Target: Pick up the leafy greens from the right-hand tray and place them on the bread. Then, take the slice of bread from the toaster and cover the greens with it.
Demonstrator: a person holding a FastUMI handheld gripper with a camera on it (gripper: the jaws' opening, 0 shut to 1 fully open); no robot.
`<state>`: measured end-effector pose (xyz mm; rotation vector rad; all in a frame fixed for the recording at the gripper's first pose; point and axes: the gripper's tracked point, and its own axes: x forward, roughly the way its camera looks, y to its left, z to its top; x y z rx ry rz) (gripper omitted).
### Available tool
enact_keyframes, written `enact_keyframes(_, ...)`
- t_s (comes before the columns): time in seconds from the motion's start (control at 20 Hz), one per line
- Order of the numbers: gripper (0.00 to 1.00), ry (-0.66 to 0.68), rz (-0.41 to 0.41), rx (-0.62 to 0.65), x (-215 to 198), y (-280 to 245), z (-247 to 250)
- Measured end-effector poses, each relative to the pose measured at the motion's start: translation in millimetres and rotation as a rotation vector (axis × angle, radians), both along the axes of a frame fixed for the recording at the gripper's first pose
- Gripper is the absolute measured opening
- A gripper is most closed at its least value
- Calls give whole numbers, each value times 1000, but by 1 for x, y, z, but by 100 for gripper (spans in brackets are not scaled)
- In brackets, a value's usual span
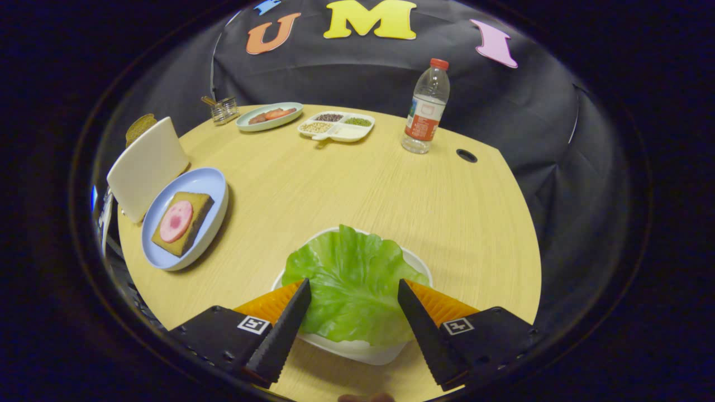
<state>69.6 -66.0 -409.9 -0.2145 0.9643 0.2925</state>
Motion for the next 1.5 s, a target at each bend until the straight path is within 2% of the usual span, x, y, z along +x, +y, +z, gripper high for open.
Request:
enact_keyframes(0.2, 95, 15, 22, 73, -5, 5, -5)
enact_keyframes(0.45, 40, 12, 52, 74, -1, 0, -6)
enact_keyframes(0.5, 40, -4, 45, 74, 1, -1, -7)
enact_keyframes(0.55, 1, -6, 37, 82, -1, -2, -2)
enact_keyframes(0.8, 1, -24, 13, 108, 1, 2, 6)
enact_keyframes(1.05, 0, -89, 25, 123, -1, 8, 34)
enact_keyframes(1.2, 0, -106, 32, 21, 6, -3, 30)
enact_keyframes(1.25, 5, -106, 40, 6, 8, -5, 27)
enact_keyframes(1.4, 82, -112, 57, -13, 12, -4, 23)
enact_keyframes(1.5, 87, -100, 68, -41, 16, -7, 13)
